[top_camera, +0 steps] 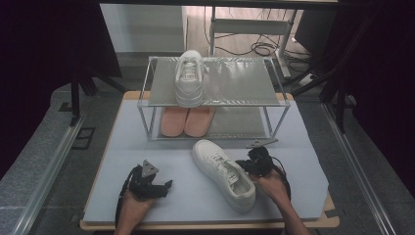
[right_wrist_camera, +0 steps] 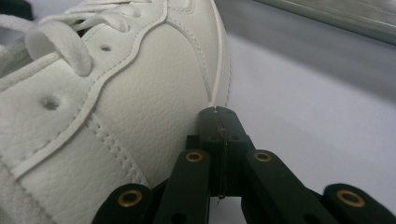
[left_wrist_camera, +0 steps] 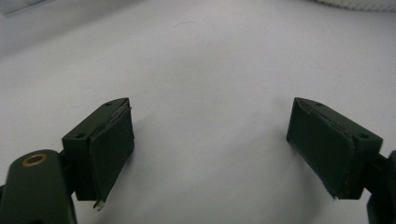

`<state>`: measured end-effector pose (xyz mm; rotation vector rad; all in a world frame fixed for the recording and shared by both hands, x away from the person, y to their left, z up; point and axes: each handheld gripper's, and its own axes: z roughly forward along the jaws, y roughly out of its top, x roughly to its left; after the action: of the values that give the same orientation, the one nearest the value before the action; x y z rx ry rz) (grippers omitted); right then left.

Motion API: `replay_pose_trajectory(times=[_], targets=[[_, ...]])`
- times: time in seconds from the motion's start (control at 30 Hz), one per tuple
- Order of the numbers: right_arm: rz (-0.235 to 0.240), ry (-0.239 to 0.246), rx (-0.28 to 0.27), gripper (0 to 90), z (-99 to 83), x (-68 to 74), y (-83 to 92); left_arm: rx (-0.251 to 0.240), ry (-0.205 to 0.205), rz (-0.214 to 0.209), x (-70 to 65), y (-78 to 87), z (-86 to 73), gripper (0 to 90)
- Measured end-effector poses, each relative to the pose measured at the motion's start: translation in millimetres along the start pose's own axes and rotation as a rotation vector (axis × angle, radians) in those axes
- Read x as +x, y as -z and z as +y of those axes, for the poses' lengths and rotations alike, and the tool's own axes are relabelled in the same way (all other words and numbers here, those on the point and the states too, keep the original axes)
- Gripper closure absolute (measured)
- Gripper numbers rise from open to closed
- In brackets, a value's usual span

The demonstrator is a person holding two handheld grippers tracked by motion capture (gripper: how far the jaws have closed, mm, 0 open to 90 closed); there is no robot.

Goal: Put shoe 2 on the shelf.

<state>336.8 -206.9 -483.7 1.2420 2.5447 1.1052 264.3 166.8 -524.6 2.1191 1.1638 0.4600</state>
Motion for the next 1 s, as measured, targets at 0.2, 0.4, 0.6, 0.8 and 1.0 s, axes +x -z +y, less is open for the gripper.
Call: replay_pose_trajectory(times=[0.2, 0.4, 0.6, 0.8, 1.0], targets=[[0.033, 0.043, 0.013, 90.0, 7.8, 7.9, -8.9, 0.0, -0.002, 0.0, -0.1, 0.0, 0.0, 15.0], [0.032, 0.037, 0.007, 86.5, 6.1, 3.8, 1.6, 0.002, -0.003, -0.001, 0.1, 0.1, 0.0, 15.1], [0.01, 0.028, 0.0, 83.7, 3.4, -0.2, 18.9, 0.002, -0.002, -0.001, 0.1, 0.1, 0.1, 15.1], [0.011, 0.017, 0.002, 80.2, -0.3, 1.6, 35.4, 0.002, -0.002, -0.001, 0.1, 0.1, 0.1, 15.1], [0.007, 0.027, -0.001, 77.5, -4.4, 5.0, 55.2, 0.002, -0.002, -0.001, 0.1, 0.1, 0.1, 15.0]])
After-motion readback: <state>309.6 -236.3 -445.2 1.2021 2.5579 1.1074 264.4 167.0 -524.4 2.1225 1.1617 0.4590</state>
